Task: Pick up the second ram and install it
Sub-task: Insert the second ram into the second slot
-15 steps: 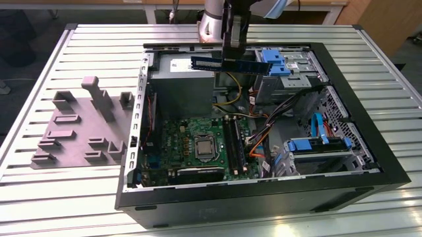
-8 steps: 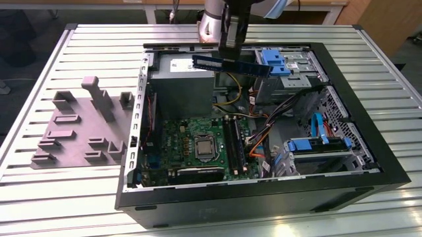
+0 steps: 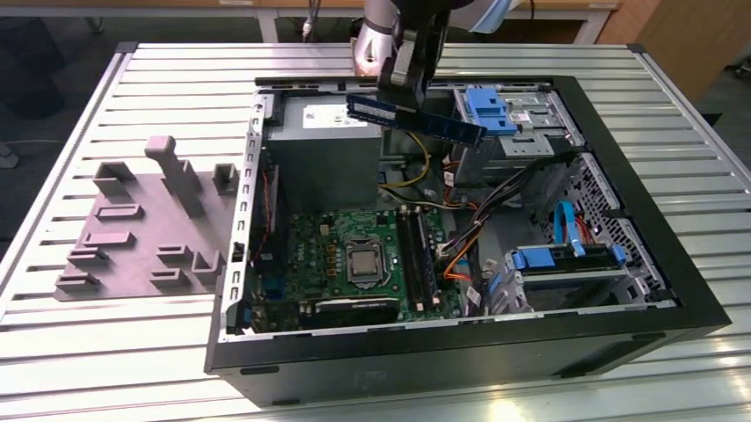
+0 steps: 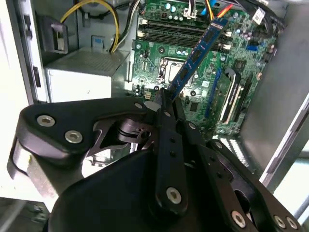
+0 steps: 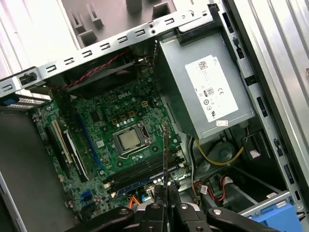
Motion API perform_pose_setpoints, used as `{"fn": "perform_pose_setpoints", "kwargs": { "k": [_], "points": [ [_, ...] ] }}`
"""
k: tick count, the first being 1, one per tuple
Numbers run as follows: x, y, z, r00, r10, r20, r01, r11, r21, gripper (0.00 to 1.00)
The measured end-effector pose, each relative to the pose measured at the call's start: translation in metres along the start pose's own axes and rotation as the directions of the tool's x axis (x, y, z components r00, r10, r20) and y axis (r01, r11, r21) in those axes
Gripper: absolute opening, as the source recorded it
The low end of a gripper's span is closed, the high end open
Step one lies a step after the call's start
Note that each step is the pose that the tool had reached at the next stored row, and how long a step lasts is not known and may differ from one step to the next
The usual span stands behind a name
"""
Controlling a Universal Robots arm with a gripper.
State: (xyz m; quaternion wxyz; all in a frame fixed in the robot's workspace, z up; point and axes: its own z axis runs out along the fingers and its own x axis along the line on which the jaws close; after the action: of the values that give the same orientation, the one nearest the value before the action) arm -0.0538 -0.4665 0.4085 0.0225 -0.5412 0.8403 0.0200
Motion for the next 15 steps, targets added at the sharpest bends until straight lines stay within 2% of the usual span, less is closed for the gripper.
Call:
{"fn": "perform_pose_setpoints", "kwargs": {
  "k": [11, 15],
  "points": [
    [0.0, 0.0, 0.0001, 1.0, 0.009, 0.0002, -0.009, 1.0, 0.0005, 0.14],
    [0.0, 0.0, 0.0001, 0.9993, 0.036, 0.0005, -0.036, 0.9993, 0.0022, 0.14]
  ]
}}
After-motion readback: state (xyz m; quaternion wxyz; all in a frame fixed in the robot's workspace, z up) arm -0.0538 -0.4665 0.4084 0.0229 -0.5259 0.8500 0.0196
